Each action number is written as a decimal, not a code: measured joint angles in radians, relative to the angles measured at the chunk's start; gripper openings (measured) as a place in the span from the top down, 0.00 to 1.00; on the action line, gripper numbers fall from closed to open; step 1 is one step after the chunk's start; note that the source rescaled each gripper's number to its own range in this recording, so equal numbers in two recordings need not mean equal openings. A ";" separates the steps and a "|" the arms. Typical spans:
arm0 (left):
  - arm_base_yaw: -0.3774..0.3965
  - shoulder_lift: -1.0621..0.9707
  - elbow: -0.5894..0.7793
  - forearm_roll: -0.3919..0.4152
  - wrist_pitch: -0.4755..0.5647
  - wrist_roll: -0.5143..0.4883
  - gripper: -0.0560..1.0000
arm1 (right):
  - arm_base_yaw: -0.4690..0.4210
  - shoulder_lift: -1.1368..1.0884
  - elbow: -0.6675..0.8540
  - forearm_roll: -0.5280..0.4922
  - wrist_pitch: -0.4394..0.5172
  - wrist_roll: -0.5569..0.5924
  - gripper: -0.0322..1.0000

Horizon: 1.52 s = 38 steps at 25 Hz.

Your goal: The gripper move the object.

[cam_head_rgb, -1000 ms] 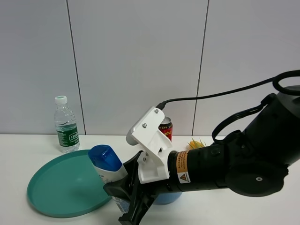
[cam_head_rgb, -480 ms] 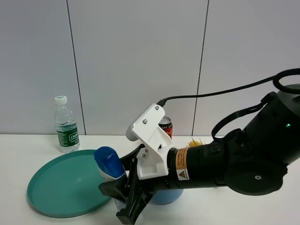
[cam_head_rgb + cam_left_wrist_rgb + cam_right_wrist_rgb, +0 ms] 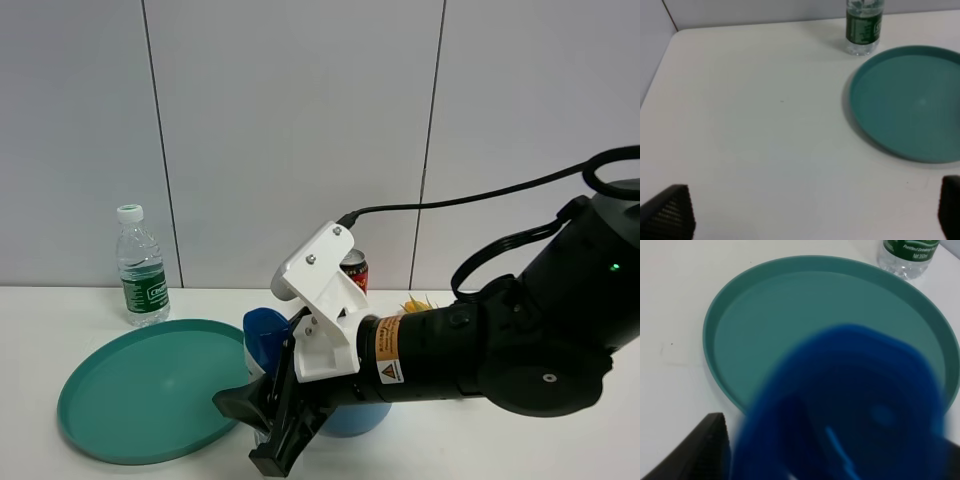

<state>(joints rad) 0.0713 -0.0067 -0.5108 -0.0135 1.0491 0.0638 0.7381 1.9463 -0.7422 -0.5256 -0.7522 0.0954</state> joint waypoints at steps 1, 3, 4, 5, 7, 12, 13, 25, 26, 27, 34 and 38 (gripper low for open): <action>0.000 0.000 0.000 0.000 0.000 0.000 0.00 | 0.000 0.000 0.000 0.000 0.000 0.000 0.61; 0.000 0.000 0.000 0.000 0.000 0.000 0.00 | 0.000 0.000 0.000 0.000 0.000 0.000 0.61; 0.000 0.000 0.000 0.000 0.000 0.000 0.00 | 0.000 0.000 0.000 0.000 -0.001 0.000 0.61; 0.000 0.000 0.000 0.000 0.000 0.000 0.00 | 0.000 -0.001 0.000 0.000 -0.002 0.000 0.60; 0.000 0.000 0.000 0.000 0.000 0.000 0.00 | 0.000 -0.004 0.000 0.000 -0.003 0.000 0.56; 0.000 0.000 0.000 0.000 0.000 0.000 0.00 | 0.000 -0.033 0.000 -0.001 0.001 0.004 0.43; 0.000 0.000 0.000 0.000 0.000 0.000 0.00 | 0.000 -0.041 0.000 -0.002 0.004 0.011 0.42; 0.000 0.000 0.000 0.000 0.000 0.000 0.00 | 0.000 -0.175 0.001 -0.028 0.066 0.130 0.40; 0.000 0.000 0.000 0.000 0.000 0.000 0.00 | 0.000 -0.194 0.001 -0.028 0.071 0.133 0.40; 0.000 0.000 0.000 0.000 0.000 0.000 0.00 | 0.000 -0.212 0.001 -0.028 0.076 0.133 0.40; 0.000 0.000 0.000 0.000 0.000 0.000 0.00 | 0.000 -0.404 0.000 -0.029 0.144 0.134 0.40; 0.000 0.000 0.000 0.000 0.000 0.000 0.00 | 0.000 -0.542 -0.015 -0.022 0.330 0.130 0.40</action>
<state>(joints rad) 0.0713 -0.0067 -0.5108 -0.0135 1.0491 0.0638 0.7381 1.4046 -0.7574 -0.5472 -0.4221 0.2251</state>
